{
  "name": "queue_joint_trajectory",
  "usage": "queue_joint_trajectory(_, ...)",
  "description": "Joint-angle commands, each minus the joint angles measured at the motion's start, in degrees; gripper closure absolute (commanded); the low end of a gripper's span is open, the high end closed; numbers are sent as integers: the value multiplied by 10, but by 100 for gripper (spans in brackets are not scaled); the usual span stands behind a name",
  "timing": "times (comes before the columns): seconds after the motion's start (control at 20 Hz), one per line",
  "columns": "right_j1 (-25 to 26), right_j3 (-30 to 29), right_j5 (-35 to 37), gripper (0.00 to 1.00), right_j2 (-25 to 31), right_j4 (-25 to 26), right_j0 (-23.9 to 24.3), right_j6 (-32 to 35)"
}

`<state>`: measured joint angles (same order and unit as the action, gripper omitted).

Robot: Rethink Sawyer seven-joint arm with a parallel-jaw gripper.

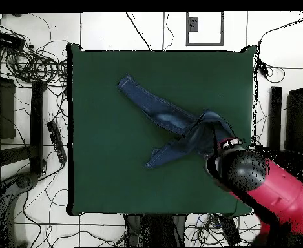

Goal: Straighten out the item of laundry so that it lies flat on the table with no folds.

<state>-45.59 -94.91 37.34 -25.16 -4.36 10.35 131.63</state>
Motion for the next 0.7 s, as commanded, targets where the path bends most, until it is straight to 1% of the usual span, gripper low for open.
queue_joint_trajectory(0.05, -2, 5, 152, 100, -17, -23, -102, 184)
queue_joint_trajectory(0.3, 2, 30, 211, 100, -51, -43, -163, 247)
queue_joint_trajectory(0.5, 19, 38, 220, 100, -60, -72, -215, 316)
queue_joint_trajectory(0.7, 46, 57, 223, 100, -56, -111, -253, 395)
